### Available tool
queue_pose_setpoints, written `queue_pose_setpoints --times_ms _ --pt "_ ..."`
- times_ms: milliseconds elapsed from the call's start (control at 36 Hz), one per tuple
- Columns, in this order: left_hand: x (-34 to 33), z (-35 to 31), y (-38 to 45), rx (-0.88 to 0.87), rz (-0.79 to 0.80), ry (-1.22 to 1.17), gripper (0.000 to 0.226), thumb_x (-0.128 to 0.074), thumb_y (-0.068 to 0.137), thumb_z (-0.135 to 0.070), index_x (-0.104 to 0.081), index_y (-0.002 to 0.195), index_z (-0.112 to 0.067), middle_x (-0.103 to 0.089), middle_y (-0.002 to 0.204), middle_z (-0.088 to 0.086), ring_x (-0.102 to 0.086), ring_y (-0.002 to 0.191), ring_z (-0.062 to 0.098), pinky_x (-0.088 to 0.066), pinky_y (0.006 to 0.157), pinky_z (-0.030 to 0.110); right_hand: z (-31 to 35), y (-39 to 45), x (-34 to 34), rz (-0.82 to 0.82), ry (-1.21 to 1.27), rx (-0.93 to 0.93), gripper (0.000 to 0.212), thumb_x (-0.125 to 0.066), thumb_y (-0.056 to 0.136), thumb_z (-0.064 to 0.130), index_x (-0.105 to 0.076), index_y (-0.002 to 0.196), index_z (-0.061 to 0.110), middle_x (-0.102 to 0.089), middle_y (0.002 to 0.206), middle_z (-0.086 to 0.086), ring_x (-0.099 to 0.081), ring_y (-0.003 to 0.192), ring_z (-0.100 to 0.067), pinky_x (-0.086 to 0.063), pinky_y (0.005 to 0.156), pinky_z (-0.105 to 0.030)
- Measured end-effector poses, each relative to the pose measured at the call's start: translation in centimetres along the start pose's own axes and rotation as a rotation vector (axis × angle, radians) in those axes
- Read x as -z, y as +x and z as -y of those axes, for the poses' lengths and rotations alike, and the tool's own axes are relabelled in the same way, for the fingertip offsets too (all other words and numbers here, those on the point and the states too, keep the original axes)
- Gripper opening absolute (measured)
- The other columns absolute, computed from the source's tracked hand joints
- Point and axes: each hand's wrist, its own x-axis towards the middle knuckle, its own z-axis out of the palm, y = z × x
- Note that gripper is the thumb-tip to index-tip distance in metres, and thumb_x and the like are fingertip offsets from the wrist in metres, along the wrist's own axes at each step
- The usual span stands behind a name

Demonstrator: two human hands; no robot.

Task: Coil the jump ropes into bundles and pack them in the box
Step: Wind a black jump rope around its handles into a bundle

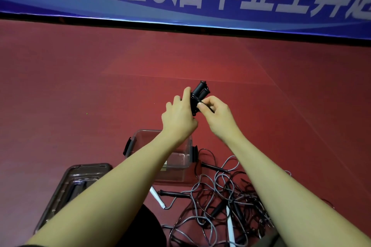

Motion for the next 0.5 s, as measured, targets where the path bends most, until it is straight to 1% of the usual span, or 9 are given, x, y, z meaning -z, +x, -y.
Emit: queue_pose_setpoints --times_ms 83,139,194,250,278,333,389,444,500 --pt "0.3 0.2 0.6 -0.021 -0.072 0.056 0.056 -0.057 0.084 -0.023 -0.031 0.134 -0.023 -0.053 0.107 0.006 -0.052 0.097 0.033 -0.035 0.062 0.036 0.4 0.1 0.4 0.046 -0.014 0.034 0.009 -0.056 0.092 0.014 -0.061 0.088 0.009 -0.055 0.069 0.004 -0.039 0.051 0.001 -0.029 0.053 -0.015" --pt "0.3 0.5 0.9 -0.034 -0.055 0.076 0.051 -0.057 0.084 -0.024 -0.034 0.129 -0.021 -0.055 0.103 0.007 -0.054 0.093 0.033 -0.035 0.06 0.035 0.4 0.2 0.4 0.028 -0.038 0.037 0.009 -0.057 0.091 0.014 -0.064 0.086 0.01 -0.06 0.072 0.001 -0.044 0.058 -0.001 -0.035 0.058 -0.021" --pt "0.3 0.7 0.9 -0.042 -0.036 0.075 0.049 -0.059 0.08 -0.023 -0.036 0.122 -0.02 -0.057 0.098 0.006 -0.056 0.089 0.032 -0.034 0.058 0.033 0.2 0.4 0.4 -0.081 -0.065 0.035 0.01 -0.062 0.088 0.016 -0.067 0.079 0.016 -0.065 0.073 0.005 -0.054 0.068 -0.007 -0.042 0.065 -0.028" --pt "0.3 0.7 0.8 -0.033 -0.035 0.038 0.047 -0.062 0.075 -0.023 -0.038 0.115 -0.019 -0.059 0.093 0.004 -0.056 0.082 0.031 -0.034 0.057 0.031 0.0 0.7 0.4 -0.214 -0.102 0.004 0.011 -0.067 0.083 0.024 -0.068 0.072 0.024 -0.067 0.071 0.01 -0.06 0.075 -0.012 -0.046 0.07 -0.031" --pt "0.3 0.6 0.8 -0.024 -0.04 0.012 0.047 -0.063 0.073 -0.023 -0.038 0.112 -0.019 -0.06 0.091 0.003 -0.054 0.077 0.029 -0.033 0.056 0.03 0.1 0.7 0.4 -0.262 -0.107 -0.015 0.012 -0.069 0.081 0.028 -0.067 0.069 0.024 -0.066 0.069 0.01 -0.06 0.076 -0.014 -0.046 0.069 -0.032" --pt "0.3 0.3 0.8 -0.007 -0.049 -0.041 0.048 -0.065 0.069 -0.023 -0.039 0.109 -0.019 -0.061 0.088 0.001 -0.049 0.071 0.026 -0.032 0.055 0.028 0.2 0.6 0.5 -0.305 -0.047 -0.021 0.016 -0.071 0.08 0.028 -0.066 0.068 0.019 -0.062 0.063 0.009 -0.053 0.066 -0.011 -0.042 0.063 -0.029" --pt "0.3 0.1 0.7 0.009 -0.042 -0.096 0.05 -0.068 0.068 -0.025 -0.039 0.109 -0.02 -0.062 0.087 0.0 -0.05 0.071 0.025 -0.034 0.056 0.028 0.6 0.3 0.5 -0.283 0.034 0.011 0.015 -0.07 0.083 0.023 -0.066 0.072 0.013 -0.06 0.064 0.004 -0.047 0.061 -0.006 -0.038 0.06 -0.026" --pt "0.2 0.0 0.7 0.041 -0.034 -0.163 0.052 -0.07 0.067 -0.026 -0.039 0.109 -0.021 -0.064 0.088 0.0 -0.054 0.075 0.026 -0.04 0.059 0.029 0.9 0.2 0.3 -0.238 0.068 0.017 0.014 -0.062 0.089 0.019 -0.065 0.075 0.018 -0.059 0.066 0.005 -0.045 0.059 -0.003 -0.037 0.059 -0.023" --pt "0.4 0.0 0.8 0.083 -0.038 -0.225 0.051 -0.07 0.067 -0.027 -0.041 0.109 -0.022 -0.065 0.089 -0.001 -0.058 0.08 0.027 -0.046 0.063 0.031 1.1 0.4 0.2 -0.184 0.118 -0.027 0.021 -0.052 0.093 0.012 -0.064 0.079 0.023 -0.054 0.065 0.01 -0.043 0.057 -0.003 -0.036 0.059 -0.022"
